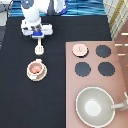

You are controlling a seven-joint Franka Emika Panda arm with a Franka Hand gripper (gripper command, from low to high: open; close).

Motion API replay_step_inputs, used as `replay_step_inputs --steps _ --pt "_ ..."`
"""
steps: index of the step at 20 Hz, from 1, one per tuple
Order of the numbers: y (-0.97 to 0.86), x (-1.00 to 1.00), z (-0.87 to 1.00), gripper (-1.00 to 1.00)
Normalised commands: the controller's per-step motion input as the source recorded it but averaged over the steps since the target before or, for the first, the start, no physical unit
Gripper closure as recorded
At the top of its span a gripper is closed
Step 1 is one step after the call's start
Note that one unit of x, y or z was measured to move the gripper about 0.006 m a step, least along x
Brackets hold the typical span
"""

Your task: Take the lid off the pot, put the pot on the plate, and use the tool to push the pot to the front of the table.

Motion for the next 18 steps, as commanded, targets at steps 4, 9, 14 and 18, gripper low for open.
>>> replay_step_inputs --steps 4,9,14,18 --pt "0.00 0.98 0.06 1.00" --pt "0.00 1.00 0.19 1.00" --pt "0.00 1.00 0.33 1.00" --pt "0.00 1.00 0.37 1.00"
